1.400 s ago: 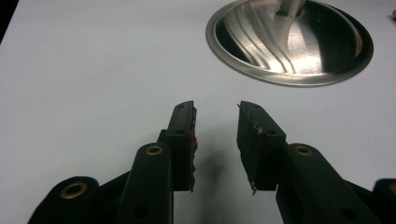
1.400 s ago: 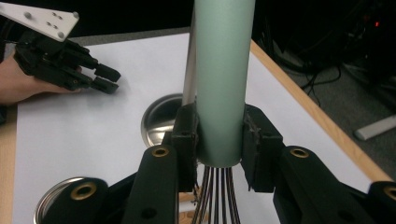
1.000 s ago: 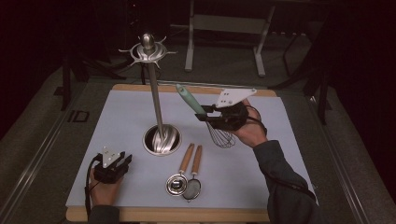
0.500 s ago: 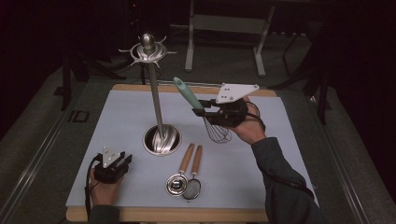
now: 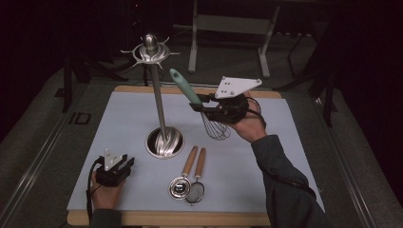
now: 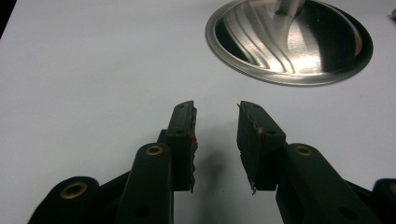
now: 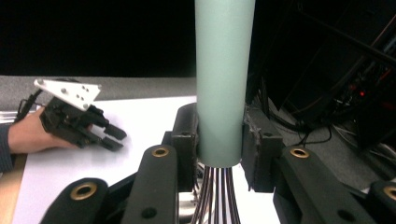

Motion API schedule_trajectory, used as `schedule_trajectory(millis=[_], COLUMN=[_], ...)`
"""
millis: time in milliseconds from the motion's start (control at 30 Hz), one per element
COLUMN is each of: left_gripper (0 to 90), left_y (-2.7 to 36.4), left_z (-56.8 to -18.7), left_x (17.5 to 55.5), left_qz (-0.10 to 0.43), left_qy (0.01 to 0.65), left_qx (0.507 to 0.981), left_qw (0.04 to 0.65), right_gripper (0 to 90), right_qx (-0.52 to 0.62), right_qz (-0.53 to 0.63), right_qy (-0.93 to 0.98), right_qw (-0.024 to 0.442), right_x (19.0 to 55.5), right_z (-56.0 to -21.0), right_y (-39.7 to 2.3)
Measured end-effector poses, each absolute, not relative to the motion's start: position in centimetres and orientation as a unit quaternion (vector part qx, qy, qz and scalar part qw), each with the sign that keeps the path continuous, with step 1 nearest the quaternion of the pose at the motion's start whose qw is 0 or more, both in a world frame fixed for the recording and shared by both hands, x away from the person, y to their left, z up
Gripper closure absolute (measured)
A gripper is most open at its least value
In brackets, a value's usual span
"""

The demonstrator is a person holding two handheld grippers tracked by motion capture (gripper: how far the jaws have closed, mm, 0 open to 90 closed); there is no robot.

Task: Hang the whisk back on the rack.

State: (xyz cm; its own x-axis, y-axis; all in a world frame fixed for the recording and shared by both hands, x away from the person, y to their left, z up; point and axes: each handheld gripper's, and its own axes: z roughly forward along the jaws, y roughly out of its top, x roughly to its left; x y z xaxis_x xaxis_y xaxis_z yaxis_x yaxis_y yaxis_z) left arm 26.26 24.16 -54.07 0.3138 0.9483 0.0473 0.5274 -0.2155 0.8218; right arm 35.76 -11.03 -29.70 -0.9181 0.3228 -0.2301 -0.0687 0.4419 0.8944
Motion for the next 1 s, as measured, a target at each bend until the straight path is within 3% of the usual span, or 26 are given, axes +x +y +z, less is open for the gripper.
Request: schedule_trajectory(millis=[1000], left_gripper=[67.0], left_y=[24.2], left_z=[-54.1], left_x=[26.3], left_qz=[0.289], left_qy=[0.509], left_qx=[0.724], left_qw=[0.365], right_gripper=[68.8], right_qx=[0.075], right_qz=[0.533], right_qy=[0.823], right_qw=[0.179], right_x=[36.3], right_z=[-29.1], right_y=[-8.4])
